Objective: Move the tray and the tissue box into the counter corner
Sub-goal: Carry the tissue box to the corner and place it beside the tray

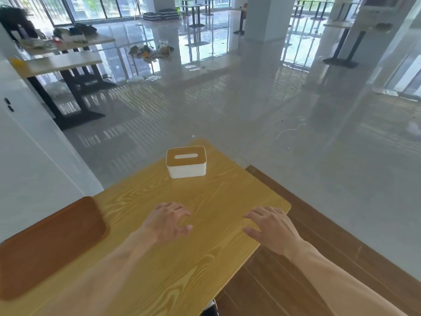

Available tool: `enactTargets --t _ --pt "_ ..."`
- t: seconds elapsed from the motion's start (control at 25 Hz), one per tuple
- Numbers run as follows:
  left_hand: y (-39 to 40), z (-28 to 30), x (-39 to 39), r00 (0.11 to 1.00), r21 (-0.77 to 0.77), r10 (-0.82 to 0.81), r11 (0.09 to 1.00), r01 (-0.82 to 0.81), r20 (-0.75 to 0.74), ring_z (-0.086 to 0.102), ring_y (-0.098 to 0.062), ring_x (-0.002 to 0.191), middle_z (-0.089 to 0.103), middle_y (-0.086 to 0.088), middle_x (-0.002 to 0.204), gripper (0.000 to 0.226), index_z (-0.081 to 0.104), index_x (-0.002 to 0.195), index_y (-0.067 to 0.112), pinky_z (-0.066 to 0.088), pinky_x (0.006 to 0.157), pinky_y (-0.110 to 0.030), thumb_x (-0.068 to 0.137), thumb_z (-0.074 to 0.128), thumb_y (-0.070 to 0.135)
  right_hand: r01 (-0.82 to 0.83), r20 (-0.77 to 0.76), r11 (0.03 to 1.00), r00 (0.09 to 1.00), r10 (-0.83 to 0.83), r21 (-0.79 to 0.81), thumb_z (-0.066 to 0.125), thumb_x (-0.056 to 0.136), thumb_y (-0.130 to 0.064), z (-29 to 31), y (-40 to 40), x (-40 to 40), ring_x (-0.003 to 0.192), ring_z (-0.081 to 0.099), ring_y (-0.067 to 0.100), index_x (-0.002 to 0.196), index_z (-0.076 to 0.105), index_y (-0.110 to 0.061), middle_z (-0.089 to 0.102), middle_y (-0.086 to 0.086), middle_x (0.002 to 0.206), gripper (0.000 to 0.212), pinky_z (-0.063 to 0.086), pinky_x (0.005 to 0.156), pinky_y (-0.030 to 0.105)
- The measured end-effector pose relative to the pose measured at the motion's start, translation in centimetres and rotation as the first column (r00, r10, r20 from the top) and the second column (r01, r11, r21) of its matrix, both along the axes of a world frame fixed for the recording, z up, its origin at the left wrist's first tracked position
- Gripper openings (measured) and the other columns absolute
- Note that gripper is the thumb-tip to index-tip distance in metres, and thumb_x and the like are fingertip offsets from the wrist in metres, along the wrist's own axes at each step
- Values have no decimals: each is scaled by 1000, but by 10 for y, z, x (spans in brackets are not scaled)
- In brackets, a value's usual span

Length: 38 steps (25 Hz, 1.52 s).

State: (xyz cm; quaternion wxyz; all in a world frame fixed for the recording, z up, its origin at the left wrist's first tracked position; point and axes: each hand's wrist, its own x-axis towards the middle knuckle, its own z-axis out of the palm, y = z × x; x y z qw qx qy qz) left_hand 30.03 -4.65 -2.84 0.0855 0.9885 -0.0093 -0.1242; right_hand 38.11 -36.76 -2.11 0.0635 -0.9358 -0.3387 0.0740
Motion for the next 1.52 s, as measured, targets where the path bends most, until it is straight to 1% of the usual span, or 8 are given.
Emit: enactTargets --t 0.32,0.56,0.76,1.04,1.12,1.2,1.4,1.52 --pt "44 -9 65 999 9 30 1000 -29 -36 39 -21 137 49 3 147 61 49 138 30 24 116 -45 89 42 66 -124 -24 992 992 123 -22 42 96 -62 -6 66 91 133 46 17 139 52 -34 56 -9 143 52 32 111 40" --pt "80 -11 100 993 91 72 994 -64 -92 29 -24 145 42 -1 154 66 43 145 31 14 119 -48 89 41 66 -178 -48 984 983 177 -15 45 96 -61 -16 116 137 137 42 18 143 47 -33 50 -6 149 55 31 111 40" --pt "102 -9 133 981 156 115 984 -91 -156 27 -24 145 39 -1 155 68 39 147 29 13 120 -48 91 42 66 -244 -60 967 969 240 -72 48 95 -60 -25 152 183 143 34 21 147 41 -32 41 -1 156 60 30 114 43" --pt "137 -8 201 962 242 196 959 -147 -190 29 -24 144 37 -1 156 77 30 151 30 22 118 -50 87 46 69 -290 -110 948 955 277 -133 54 90 -64 -36 207 256 149 19 25 154 24 -33 26 2 163 78 28 116 49" --pt "149 -11 222 940 238 248 952 -192 -234 25 -27 146 30 -1 160 86 23 153 32 21 118 -53 82 51 73 -283 -151 946 954 260 -159 55 88 -67 -40 224 276 152 11 27 157 14 -35 15 3 167 86 23 118 53" --pt "160 -19 243 924 216 282 949 -229 -258 16 -27 149 19 -1 164 98 13 155 36 15 119 -57 76 58 73 -284 -184 940 951 250 -187 57 85 -70 -46 242 297 154 2 28 158 5 -36 3 2 169 96 17 120 56" --pt "173 -50 286 929 205 220 965 -163 -297 -11 -24 151 -17 2 165 127 -14 152 41 -5 118 -63 63 70 75 -333 -278 910 924 262 -249 67 67 -80 -70 280 327 150 -21 29 153 -18 -41 -25 1 165 127 1 119 64" --pt "173 -73 301 922 156 209 974 -165 -326 -18 -23 150 -28 3 162 138 -23 147 46 -7 117 -64 52 71 81 -352 -312 912 908 278 -212 68 59 -83 -92 294 329 145 -33 31 144 -33 -47 -39 0 158 137 -8 116 68"
